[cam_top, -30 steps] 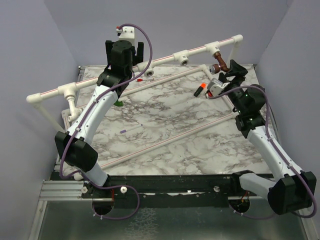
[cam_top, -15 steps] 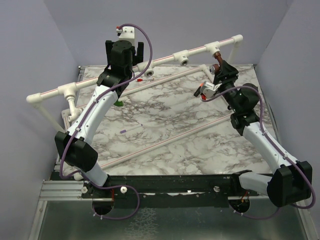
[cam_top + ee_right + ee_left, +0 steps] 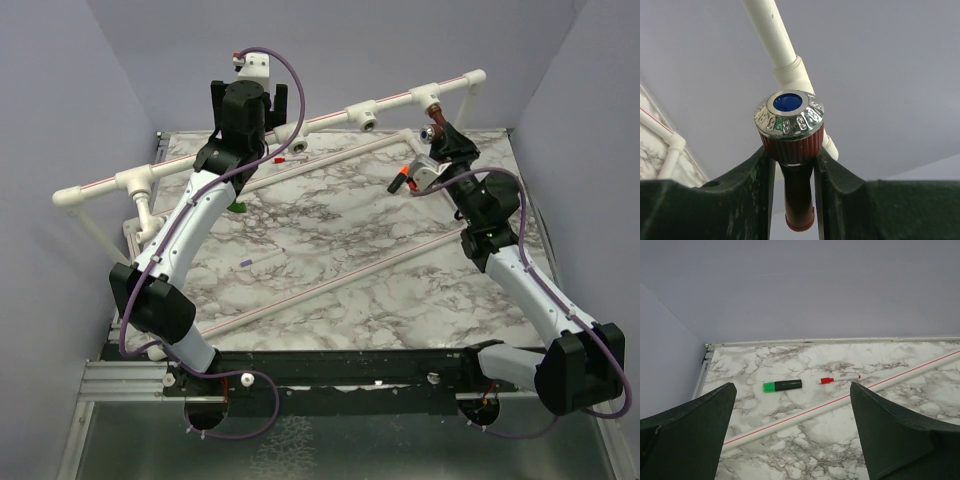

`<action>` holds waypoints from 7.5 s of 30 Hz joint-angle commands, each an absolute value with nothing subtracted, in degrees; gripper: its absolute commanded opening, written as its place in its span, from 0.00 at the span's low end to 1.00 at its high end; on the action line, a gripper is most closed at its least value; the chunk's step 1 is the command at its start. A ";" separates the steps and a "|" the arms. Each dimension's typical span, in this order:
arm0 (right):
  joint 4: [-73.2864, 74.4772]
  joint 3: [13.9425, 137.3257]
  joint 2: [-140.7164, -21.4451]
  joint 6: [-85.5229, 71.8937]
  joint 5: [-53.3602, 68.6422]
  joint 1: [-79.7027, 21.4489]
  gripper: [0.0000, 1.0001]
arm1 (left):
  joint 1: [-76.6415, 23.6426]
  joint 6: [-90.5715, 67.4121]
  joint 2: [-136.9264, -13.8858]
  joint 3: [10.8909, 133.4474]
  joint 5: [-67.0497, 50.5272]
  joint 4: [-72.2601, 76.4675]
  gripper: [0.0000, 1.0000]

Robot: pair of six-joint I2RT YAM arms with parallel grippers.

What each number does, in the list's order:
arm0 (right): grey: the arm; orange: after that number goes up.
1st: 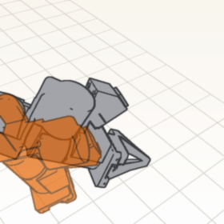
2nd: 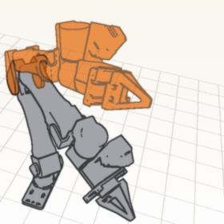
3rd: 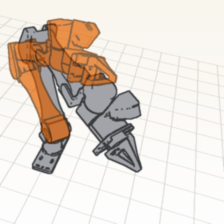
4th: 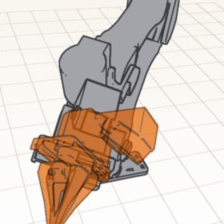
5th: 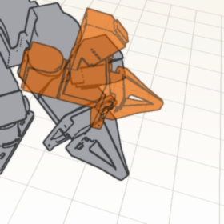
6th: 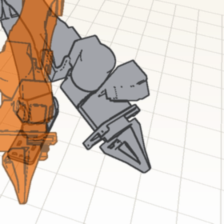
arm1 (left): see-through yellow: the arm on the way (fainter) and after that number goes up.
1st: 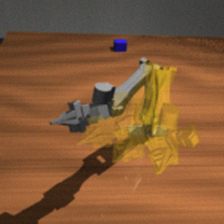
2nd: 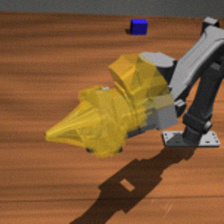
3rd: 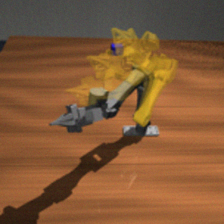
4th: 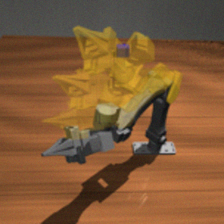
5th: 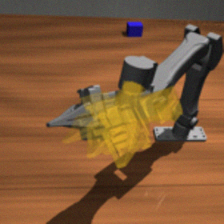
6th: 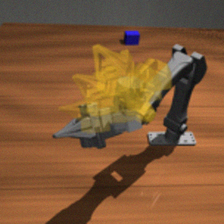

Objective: Install the water faucets

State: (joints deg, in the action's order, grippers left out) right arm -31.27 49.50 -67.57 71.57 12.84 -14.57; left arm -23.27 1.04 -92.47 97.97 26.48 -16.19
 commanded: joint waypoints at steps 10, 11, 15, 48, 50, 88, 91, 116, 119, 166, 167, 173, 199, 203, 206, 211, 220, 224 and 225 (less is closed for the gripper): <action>-37.53 50.16 -66.53 17.81 4.17 -15.15 0.00 | -25.31 1.01 -92.38 96.31 24.21 -20.83 0.97; -37.46 50.28 -66.53 12.32 2.14 -15.12 0.00 | -25.27 1.04 -92.30 96.30 24.21 -20.83 0.97; -37.14 50.32 -66.77 -3.64 -0.45 -15.18 0.00 | -25.36 0.92 -92.14 96.27 24.16 -20.70 0.97; -23.70 47.45 -66.83 -91.58 -0.35 -15.07 0.01 | -25.58 1.43 -92.77 96.19 24.43 -20.48 0.97; -22.18 48.27 -66.18 -90.59 -1.04 -15.14 0.00 | -25.66 1.45 -92.89 96.29 24.42 -20.52 0.97; -6.10 52.45 -51.82 -45.23 -15.29 -15.03 0.83 | -25.91 1.58 -92.46 96.09 24.61 -20.52 0.97; -7.50 53.50 -52.25 -39.82 -16.29 -15.04 0.86 | -26.01 1.58 -92.47 96.08 24.58 -20.54 0.97; -16.10 55.81 -65.39 -59.50 -1.86 -6.68 0.63 | -26.12 1.93 -92.42 95.97 25.04 -20.48 0.97; -18.40 54.57 -66.35 -64.03 1.45 -5.94 0.53 | -26.18 2.04 -92.39 95.86 25.13 -20.39 0.97; -16.65 50.36 -58.73 -82.80 12.05 -5.71 0.76 | -26.19 2.37 -92.77 96.06 25.25 -20.46 0.97; -15.58 50.62 -58.35 -81.40 12.04 -5.71 0.76 | -26.19 2.37 -92.75 96.02 25.25 -20.43 0.97; -8.75 52.57 -56.31 -72.52 11.73 -5.71 0.78 | -26.26 2.29 -92.77 96.00 25.09 -20.48 0.97; -18.83 51.04 -50.81 20.41 10.62 -6.06 0.81 | -26.46 2.39 -92.78 96.94 24.41 -21.36 0.97; -22.83 47.43 -49.57 33.27 20.39 -6.15 0.84 | -26.54 2.29 -92.73 96.61 24.17 -21.23 0.97; -16.66 50.42 -51.47 42.09 23.83 -6.99 0.84 | -26.54 2.20 -92.90 96.81 24.02 -21.20 0.97; -15.13 51.46 -53.48 54.98 21.67 -9.52 0.84 | -26.54 2.27 -92.91 96.74 23.91 -21.18 0.97; -22.74 47.83 -58.18 75.73 10.37 -14.06 0.83 | -26.53 2.55 -92.89 96.71 24.17 -21.18 0.97; -26.66 48.08 -61.91 81.44 6.54 -15.03 0.83 | -26.54 2.68 -92.90 96.71 24.32 -21.17 0.97; -28.01 47.92 -62.91 82.83 5.42 -15.17 0.83 | -26.54 2.72 -92.83 96.75 24.34 -21.18 0.97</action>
